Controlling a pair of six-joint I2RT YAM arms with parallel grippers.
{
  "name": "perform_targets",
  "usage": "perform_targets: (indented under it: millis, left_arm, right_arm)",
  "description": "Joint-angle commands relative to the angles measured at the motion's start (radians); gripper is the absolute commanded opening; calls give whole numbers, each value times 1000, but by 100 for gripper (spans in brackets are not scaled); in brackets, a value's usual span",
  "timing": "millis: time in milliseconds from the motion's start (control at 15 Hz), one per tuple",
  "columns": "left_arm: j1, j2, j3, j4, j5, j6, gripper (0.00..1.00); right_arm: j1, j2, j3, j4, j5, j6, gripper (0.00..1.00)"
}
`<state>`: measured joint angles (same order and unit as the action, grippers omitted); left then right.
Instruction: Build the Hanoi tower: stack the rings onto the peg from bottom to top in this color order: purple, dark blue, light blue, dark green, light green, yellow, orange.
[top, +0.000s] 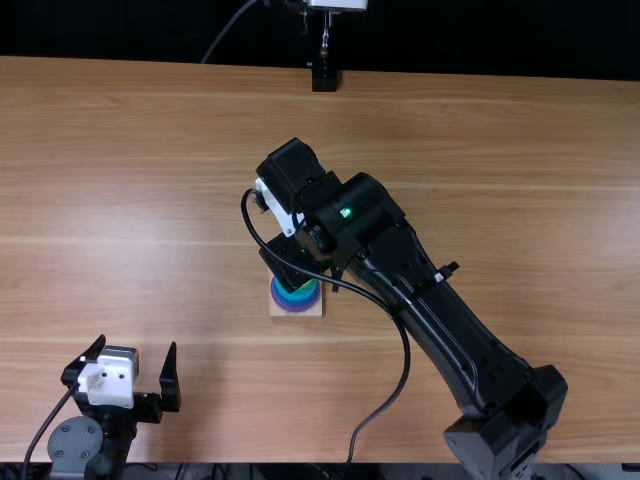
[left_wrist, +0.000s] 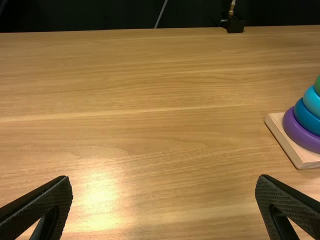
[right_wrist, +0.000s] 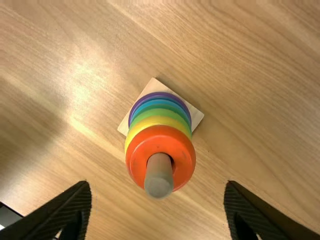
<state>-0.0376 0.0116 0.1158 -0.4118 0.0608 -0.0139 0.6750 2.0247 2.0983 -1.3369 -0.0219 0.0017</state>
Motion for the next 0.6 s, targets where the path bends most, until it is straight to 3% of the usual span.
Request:
perform_targets:
  millis: [0, 200, 400, 533]
  left_arm:
    - [10, -12, -116, -39, 26, 12, 100]
    - [10, -12, -116, -39, 24, 12, 100]
    - [10, -12, -116, -39, 24, 12, 100]
    - [10, -12, -116, -39, 26, 12, 100]
  right_arm:
    - [-28, 19, 23, 10, 2, 6, 100]
    - [-43, 12, 97, 53, 4, 9, 100]
    - [-126, -29, 85, 56, 5, 68, 100]
    - [-210, -150, 16, 66, 0, 68, 100]
